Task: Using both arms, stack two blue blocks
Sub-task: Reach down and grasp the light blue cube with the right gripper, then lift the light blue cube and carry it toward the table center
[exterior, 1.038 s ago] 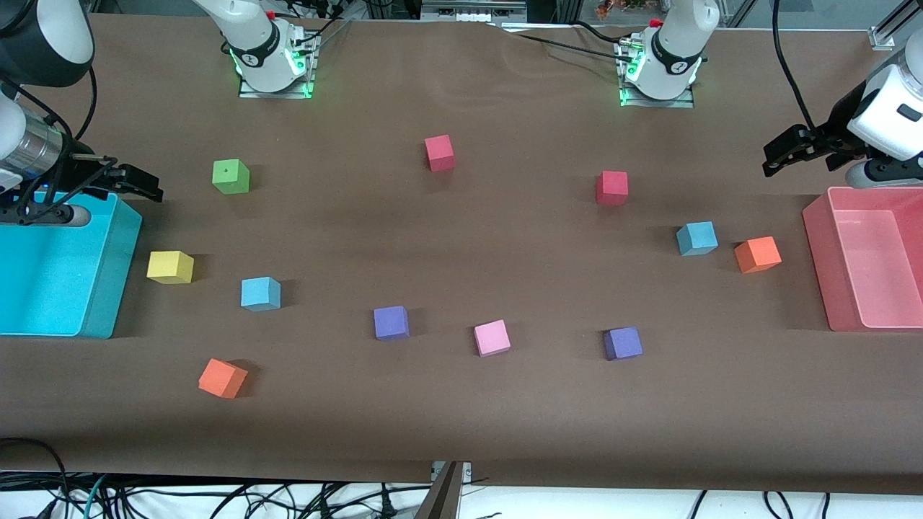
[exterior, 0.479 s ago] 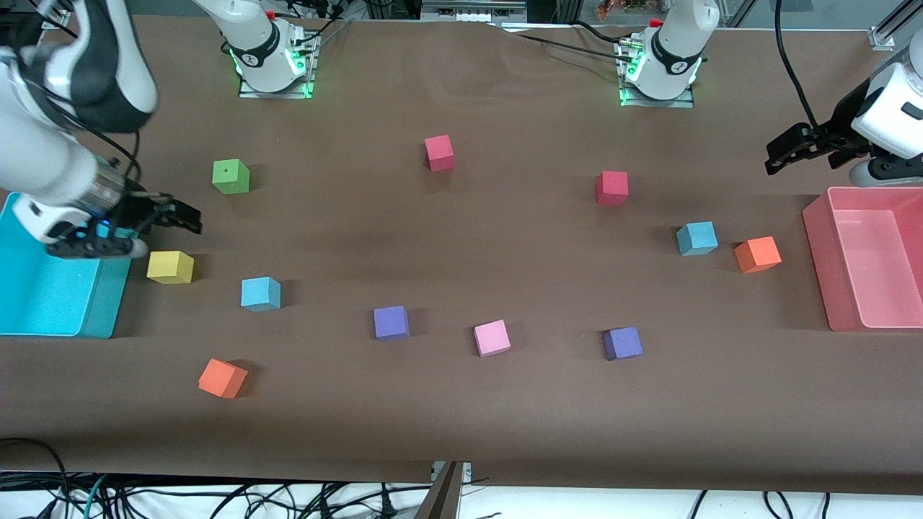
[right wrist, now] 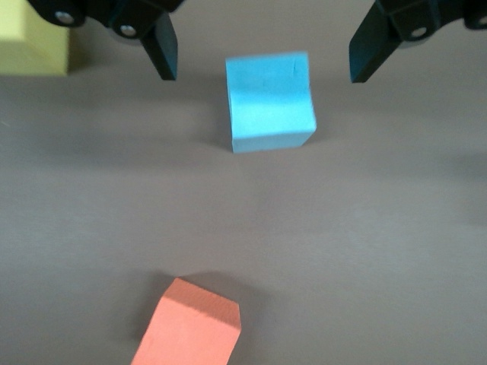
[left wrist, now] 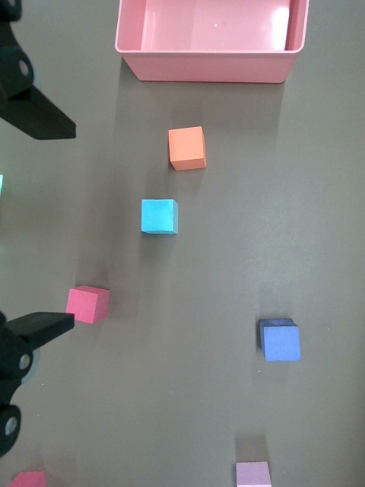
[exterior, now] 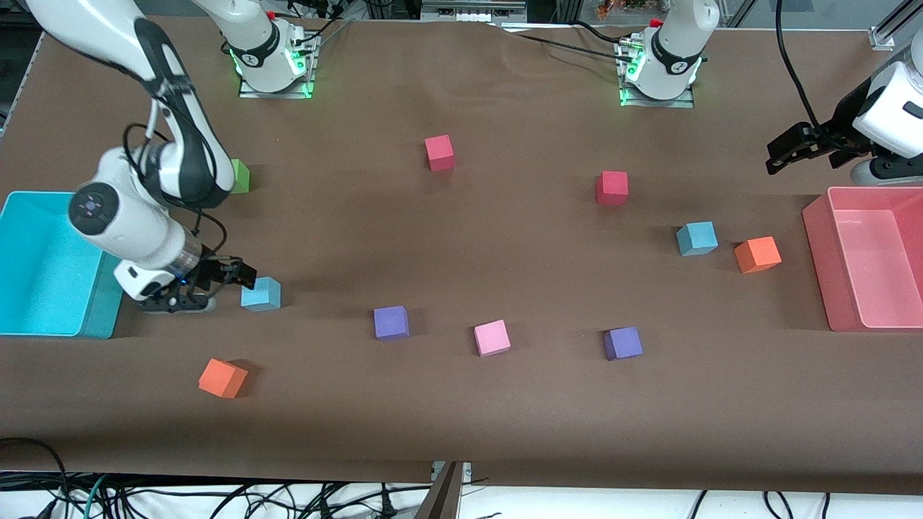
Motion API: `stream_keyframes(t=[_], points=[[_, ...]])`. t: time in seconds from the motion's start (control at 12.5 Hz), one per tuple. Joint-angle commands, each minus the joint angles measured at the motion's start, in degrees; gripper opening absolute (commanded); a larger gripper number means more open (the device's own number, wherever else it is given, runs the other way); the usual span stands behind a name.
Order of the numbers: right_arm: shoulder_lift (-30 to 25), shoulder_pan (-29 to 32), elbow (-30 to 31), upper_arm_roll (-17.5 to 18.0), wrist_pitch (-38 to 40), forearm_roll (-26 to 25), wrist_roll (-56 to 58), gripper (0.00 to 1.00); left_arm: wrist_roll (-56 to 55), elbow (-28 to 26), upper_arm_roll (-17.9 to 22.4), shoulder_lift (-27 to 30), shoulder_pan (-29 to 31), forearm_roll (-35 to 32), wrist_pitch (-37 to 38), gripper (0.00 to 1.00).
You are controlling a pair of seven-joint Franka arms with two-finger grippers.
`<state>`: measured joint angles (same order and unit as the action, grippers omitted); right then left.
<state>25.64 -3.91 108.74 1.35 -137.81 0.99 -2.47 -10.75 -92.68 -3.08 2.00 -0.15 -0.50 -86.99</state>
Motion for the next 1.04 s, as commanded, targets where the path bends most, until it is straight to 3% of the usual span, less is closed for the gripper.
stream_keyframes(t=[0.0,0.72,0.8,0.88,0.96], points=[[3.7,0.1,-0.5,0.4,-4.3,-0.7,-0.1,1.00,-0.2,0.5,-0.2,0.7,0.4,0.9,0.9,1.00],[6.6,0.0,-0.4,1.8,-5.5,-0.6,0.5,0.99,-0.2,0.4,-0.1,0.6,0.4,0.5,0.2,1.00],[7.1,0.1,-0.4,1.8,-5.5,-0.6,1.6,0.82,-0.2,0.4,-0.1,0.5,0.4,0.5,0.2,1.00],[7.3,0.1,-0.3,1.8,-5.3,-0.6,1.6,0.48,-0.2,0.4,-0.1,0.5,0.5,0.5,-0.1,1.00],[7.3,0.1,-0.2,1.8,-5.3,-0.6,1.7,0.37,-0.2,0.4,-0.1,0.5,0.5,0.5,-0.4,1.00]])
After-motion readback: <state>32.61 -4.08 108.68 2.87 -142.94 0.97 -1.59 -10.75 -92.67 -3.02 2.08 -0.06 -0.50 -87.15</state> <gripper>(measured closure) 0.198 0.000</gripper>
